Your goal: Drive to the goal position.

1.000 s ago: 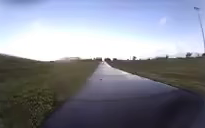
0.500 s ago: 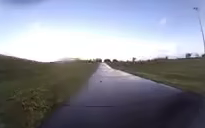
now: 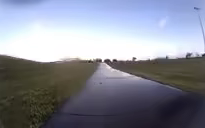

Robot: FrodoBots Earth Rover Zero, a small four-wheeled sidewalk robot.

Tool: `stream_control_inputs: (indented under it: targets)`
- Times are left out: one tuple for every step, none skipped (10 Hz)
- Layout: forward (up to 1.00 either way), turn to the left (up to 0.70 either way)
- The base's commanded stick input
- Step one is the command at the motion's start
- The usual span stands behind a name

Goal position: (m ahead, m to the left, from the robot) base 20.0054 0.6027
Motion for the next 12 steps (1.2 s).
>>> stream_control_inputs:
  targets:
    - [0.45, 0.00]
    - [0.45, 0.00]
    - [0.45, 0.00]
    - [0.45, 0.00]
    - [0.45, 0.00]
    - [0.45, 0.00]
    - [0.45, -0.17]
    - [0.45, -0.27]
    - [0.45, -0.27]
    - [0.45, -0.12]
    - [0.45, 0.00]
    - [0.45, 0.00]
